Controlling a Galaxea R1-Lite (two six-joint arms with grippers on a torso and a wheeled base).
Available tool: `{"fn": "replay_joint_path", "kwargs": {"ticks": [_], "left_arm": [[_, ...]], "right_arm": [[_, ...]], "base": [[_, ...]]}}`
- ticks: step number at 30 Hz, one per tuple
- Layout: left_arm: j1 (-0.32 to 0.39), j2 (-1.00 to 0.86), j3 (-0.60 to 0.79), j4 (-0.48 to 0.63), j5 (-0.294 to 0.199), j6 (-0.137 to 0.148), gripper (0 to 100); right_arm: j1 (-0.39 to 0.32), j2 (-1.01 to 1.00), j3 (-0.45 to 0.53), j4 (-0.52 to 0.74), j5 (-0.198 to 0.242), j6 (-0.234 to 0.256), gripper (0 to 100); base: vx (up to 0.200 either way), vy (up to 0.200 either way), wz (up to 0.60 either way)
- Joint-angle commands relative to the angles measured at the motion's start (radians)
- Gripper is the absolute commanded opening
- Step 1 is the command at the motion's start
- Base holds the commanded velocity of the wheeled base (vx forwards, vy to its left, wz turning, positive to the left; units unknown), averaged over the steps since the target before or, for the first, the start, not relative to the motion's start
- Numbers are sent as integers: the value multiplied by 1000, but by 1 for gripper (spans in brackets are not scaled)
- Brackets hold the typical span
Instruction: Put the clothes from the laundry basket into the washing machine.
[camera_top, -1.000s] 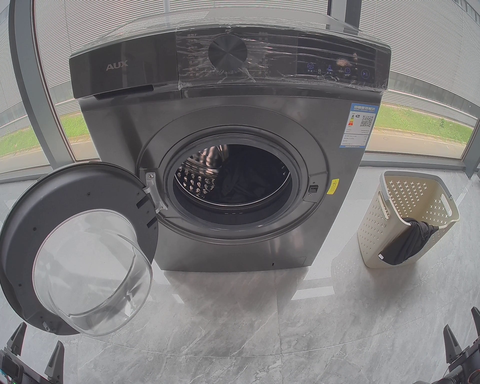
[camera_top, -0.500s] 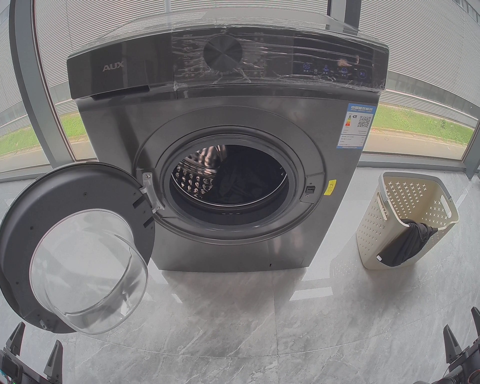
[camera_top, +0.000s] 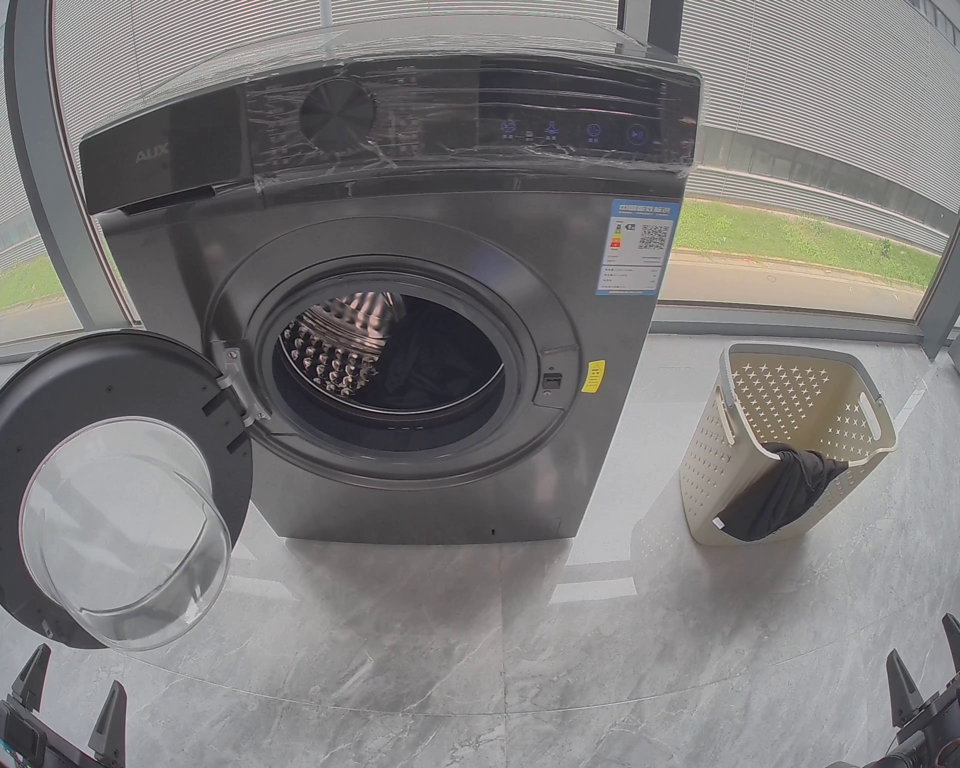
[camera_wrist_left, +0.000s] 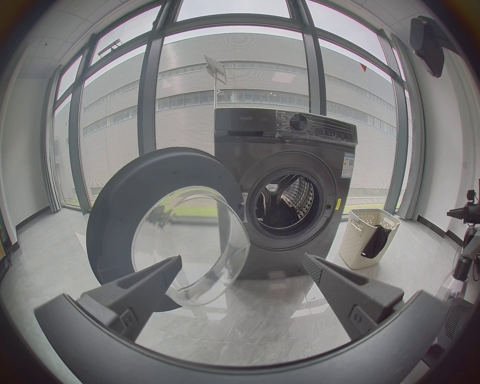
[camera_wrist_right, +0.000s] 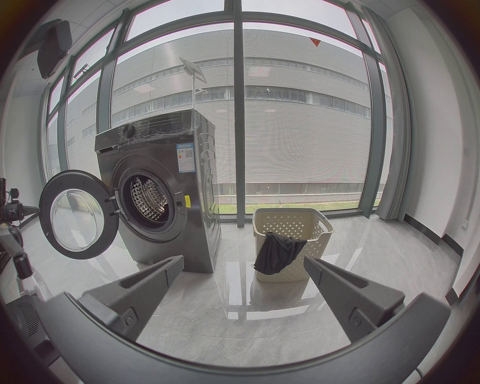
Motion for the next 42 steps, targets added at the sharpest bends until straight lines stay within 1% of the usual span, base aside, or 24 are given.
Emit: {"fn": "replay_joint_path", "kwargs": {"ticks": [1,3,7,16,21,40,42], "left_arm": [[0,-10,17,0,0,-1,100],[0,-10,17,0,-1,3,100],[2,-10,17,0,0,-4,100],[2,-12,17,0,-1,5,100],[0,-12,17,-2,0,-6,100],[0,-12,17,-2,2,-9,100],[0,-10,17,-2,2,-11,100]], "right_arm": [[2,-2,11,0,0,0,100],[0,-2,11,0,0,0,100],[0,-2,11,0,0,0,100],[0,-2,11,0,0,0,100],[0,-2,11,0,0,0,100],[0,-2,11,0,0,0,100],[0,-2,11,0,0,0,100]], "base": [[0,-200,0],[0,-200,0],[0,-200,0],[0,-200,0],[0,-200,0],[0,-200,0],[0,0,0]]}}
